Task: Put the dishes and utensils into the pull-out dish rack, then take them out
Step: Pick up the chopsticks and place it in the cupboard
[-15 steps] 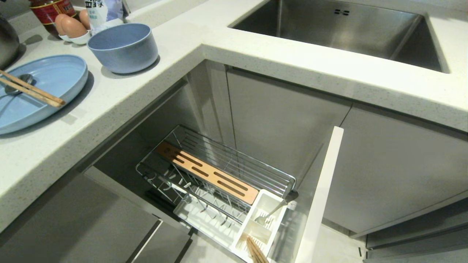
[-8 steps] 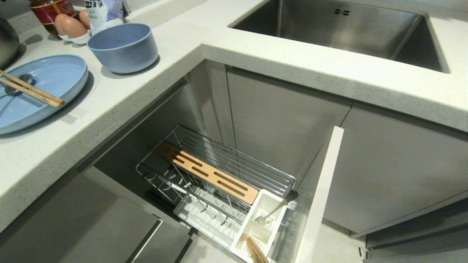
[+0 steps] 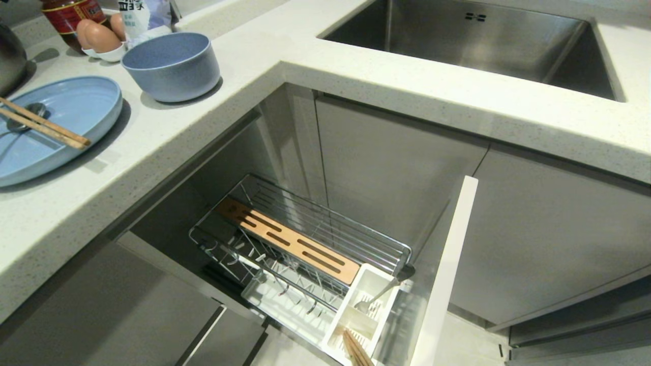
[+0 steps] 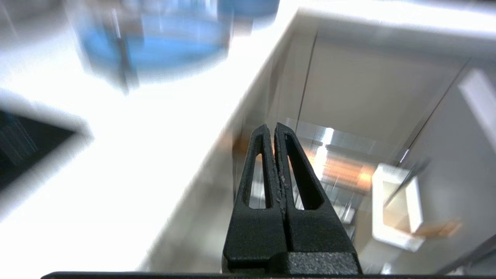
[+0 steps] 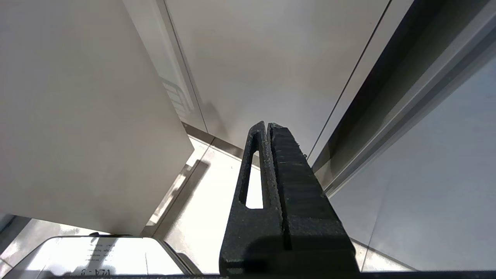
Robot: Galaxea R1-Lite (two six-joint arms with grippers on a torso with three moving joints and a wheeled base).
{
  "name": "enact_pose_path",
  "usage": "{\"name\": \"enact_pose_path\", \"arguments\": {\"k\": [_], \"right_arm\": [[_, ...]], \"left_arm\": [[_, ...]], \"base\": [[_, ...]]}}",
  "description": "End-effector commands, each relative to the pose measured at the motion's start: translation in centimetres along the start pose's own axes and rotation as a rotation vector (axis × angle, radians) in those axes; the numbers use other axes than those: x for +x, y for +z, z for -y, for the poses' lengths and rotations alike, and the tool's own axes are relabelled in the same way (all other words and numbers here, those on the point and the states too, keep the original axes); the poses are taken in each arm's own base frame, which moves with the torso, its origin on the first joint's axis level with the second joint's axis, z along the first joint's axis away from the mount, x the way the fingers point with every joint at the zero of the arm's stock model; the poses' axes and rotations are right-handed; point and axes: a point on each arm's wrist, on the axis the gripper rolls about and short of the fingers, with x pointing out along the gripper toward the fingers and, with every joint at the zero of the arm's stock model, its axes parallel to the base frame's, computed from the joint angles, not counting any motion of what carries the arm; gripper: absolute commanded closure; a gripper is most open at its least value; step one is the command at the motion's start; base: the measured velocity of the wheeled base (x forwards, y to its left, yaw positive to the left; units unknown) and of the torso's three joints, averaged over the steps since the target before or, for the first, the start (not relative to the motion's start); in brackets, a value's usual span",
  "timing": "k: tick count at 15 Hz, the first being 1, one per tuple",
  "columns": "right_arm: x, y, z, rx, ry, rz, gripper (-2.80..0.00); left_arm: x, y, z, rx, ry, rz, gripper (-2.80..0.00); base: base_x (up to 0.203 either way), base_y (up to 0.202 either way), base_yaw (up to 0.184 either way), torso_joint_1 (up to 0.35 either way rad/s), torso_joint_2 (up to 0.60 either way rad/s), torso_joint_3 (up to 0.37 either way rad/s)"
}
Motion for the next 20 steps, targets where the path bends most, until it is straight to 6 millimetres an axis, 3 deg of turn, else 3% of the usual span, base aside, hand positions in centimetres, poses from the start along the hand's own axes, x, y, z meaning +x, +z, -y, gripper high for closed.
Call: {"name": "enact_pose_path", "arguments": {"k": [1, 5, 8, 10, 14, 20], "right_arm": [[0.0, 0.0, 0.0, 0.000, 0.000, 0.000, 0.00], [0.0, 0.0, 0.0, 0.000, 0.001, 0.000, 0.00], [0.0, 0.0, 0.0, 0.000, 0.001, 0.000, 0.00], [0.0, 0.0, 0.0, 0.000, 0.001, 0.000, 0.00], [0.0, 0.0, 0.0, 0.000, 0.001, 0.000, 0.00], [0.0, 0.0, 0.0, 0.000, 0.001, 0.000, 0.00]], "left_arm": [[1.1, 5.4, -0.2, 0.003, -0.015, 0.010, 0.00], [9.2, 13.3, -1.1, 0.020, 0.037, -0.060, 0.00], [15.7, 15.5, -2.8, -0.026, 0.084, -0.126, 0.00], [18.7, 16.7, -3.8, -0.169, 0.127, -0.127, 0.00], [21.3, 16.9, -4.7, -0.371, 0.201, -0.270, 0.00], [24.9, 15.0, -5.4, -0.445, 0.308, -0.508, 0.00]], "base": [[0.000, 0.000, 0.000, 0.000, 0.00, 0.000], [0.000, 0.000, 0.000, 0.000, 0.00, 0.000], [0.000, 0.000, 0.000, 0.000, 0.00, 0.000], [0.000, 0.000, 0.000, 0.000, 0.00, 0.000], [0.000, 0.000, 0.000, 0.000, 0.00, 0.000], [0.000, 0.000, 0.000, 0.000, 0.00, 0.000]]}}
